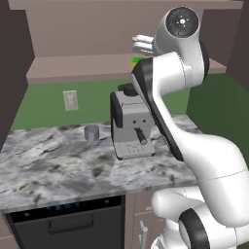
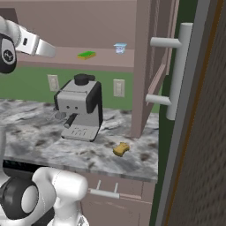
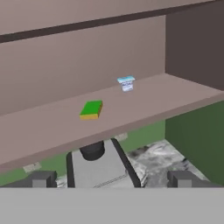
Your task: Pick the sponge and sponge from the cabinet and place them on the counter.
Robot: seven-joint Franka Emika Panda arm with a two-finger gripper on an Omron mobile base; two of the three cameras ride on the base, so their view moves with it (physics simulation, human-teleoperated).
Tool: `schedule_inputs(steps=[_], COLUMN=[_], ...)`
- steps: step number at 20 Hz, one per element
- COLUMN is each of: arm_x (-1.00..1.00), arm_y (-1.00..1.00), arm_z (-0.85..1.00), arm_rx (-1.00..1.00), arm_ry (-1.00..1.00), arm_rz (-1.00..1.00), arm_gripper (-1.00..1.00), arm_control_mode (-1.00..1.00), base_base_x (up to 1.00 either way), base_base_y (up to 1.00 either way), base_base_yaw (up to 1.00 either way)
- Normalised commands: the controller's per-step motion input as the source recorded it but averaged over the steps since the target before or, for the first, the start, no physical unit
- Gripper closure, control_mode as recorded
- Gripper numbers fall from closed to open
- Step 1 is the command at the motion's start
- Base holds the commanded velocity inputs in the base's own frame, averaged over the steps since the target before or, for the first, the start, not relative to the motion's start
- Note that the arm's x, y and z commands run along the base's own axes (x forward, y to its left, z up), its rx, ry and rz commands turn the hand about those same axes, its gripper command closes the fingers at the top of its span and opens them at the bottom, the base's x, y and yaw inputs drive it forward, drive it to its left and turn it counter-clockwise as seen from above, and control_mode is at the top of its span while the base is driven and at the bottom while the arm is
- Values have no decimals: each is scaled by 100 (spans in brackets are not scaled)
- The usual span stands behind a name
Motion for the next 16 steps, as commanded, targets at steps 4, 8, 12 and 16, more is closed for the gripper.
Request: schedule_inputs(steps=[4,8,12,16], arm_x=[16,14,15,16], arm_y=[0,0,0,0], arm_z=[0,-1,-14,-17], arm_rx=[0,-1,0,-1], arm_ry=[5,2,0,-1], arm_rz=[0,0,1,2], arm_gripper=[-100,-100,-100,-100], arm_control_mode=[-100,-100,-100,-100], base_base_x=[0,0,0,0], base_base_y=[0,0,0,0], base_base_yaw=[0,0,0,0])
